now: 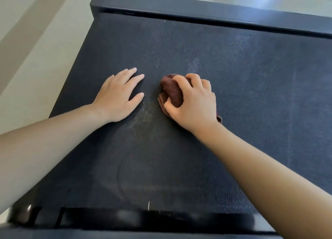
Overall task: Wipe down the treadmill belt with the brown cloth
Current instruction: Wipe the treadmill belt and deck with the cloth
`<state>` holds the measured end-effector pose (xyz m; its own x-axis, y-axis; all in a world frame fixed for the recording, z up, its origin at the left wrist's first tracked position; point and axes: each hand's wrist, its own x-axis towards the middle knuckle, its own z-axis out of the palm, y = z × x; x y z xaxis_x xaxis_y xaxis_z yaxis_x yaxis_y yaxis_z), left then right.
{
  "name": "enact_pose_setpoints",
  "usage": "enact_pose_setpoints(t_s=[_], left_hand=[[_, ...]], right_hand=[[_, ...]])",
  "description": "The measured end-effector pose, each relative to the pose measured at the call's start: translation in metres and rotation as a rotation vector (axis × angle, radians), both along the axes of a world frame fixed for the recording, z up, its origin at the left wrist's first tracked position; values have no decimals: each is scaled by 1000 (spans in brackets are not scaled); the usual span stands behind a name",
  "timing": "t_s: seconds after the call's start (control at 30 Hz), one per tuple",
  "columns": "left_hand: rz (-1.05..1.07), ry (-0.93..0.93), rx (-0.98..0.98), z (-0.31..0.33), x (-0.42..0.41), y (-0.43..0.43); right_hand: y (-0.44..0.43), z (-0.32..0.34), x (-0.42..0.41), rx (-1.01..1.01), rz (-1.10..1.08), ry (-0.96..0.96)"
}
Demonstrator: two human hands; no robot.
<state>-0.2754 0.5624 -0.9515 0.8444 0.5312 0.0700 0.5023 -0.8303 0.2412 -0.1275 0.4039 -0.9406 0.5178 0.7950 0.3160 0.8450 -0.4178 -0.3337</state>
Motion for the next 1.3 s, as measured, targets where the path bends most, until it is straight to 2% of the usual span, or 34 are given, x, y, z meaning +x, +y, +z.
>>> enact_pose_setpoints(t_s=[0.17,0.3,0.6,1.03,1.3], left_hand=[[-23,60,-20,-2,60,35],[56,96,-17,1,111,82],[85,-5,20,-7,119,97],[88,35,-18,-2,119,96],[86,-8,-5,-7,120,98]], right_hand=[[45,-3,46,5,-8,-2],[88,-6,87,29,-38,-13],[173,-1,165,2,-83,20],[201,4,184,-27,-95,47],[161,6,149,-62,-84,49]])
